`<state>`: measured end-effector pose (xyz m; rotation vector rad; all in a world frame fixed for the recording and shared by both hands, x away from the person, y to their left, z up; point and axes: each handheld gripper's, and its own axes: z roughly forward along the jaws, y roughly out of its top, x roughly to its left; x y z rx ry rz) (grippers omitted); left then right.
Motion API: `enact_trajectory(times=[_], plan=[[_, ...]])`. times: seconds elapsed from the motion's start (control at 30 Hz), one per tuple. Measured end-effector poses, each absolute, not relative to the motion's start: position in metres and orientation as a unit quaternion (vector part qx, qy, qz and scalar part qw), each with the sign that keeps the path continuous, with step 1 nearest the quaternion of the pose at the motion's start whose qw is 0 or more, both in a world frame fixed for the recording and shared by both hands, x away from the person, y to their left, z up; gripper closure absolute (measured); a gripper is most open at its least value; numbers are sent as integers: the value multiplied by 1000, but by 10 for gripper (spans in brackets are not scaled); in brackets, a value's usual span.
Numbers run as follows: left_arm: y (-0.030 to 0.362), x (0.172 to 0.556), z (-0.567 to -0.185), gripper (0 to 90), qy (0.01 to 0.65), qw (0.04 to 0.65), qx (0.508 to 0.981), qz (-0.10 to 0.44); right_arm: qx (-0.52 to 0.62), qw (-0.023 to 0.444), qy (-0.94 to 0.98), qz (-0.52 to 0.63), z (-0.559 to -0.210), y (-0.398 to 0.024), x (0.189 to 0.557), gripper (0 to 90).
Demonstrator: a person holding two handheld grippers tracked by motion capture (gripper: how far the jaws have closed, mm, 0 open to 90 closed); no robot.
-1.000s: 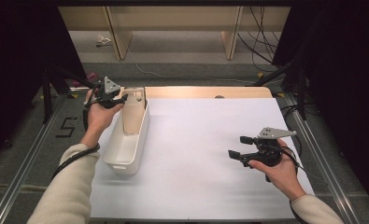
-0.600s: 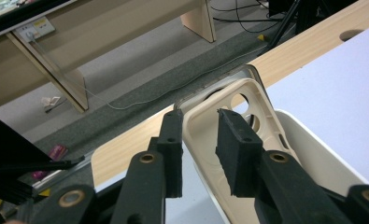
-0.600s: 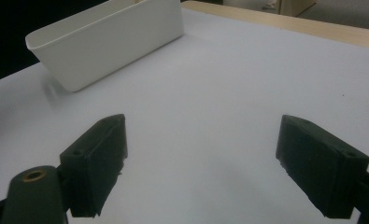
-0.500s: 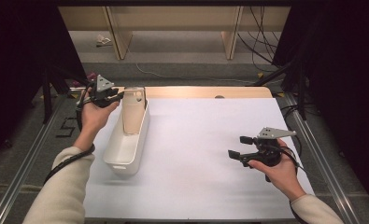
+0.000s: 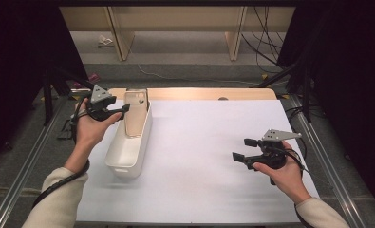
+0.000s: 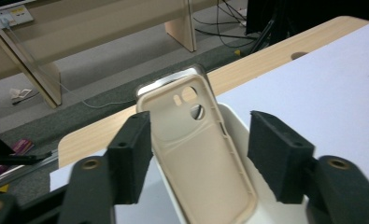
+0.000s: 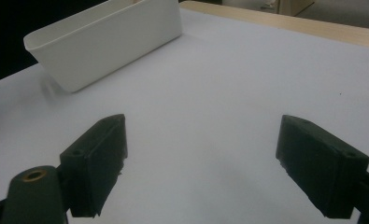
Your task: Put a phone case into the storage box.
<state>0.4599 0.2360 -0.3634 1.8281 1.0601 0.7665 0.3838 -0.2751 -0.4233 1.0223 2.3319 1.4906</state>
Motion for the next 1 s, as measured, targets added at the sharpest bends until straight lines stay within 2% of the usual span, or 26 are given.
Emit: enact_trajectory(times=[0.17, 0.27, 0.57, 1.0], plan=[[231, 442, -365, 206, 425, 441, 733, 294, 346, 96, 786, 504, -423, -276, 384, 174], [227, 432, -367, 159, 422, 450, 734, 286, 345, 96, 786, 504, -423, -276, 384, 174], [203, 405, -383, 115, 380, 476, 757, 235, 344, 96, 787, 503, -423, -276, 384, 174], [182, 364, -405, 66, 341, 494, 766, 231, 339, 97, 787, 506, -422, -275, 382, 174]])
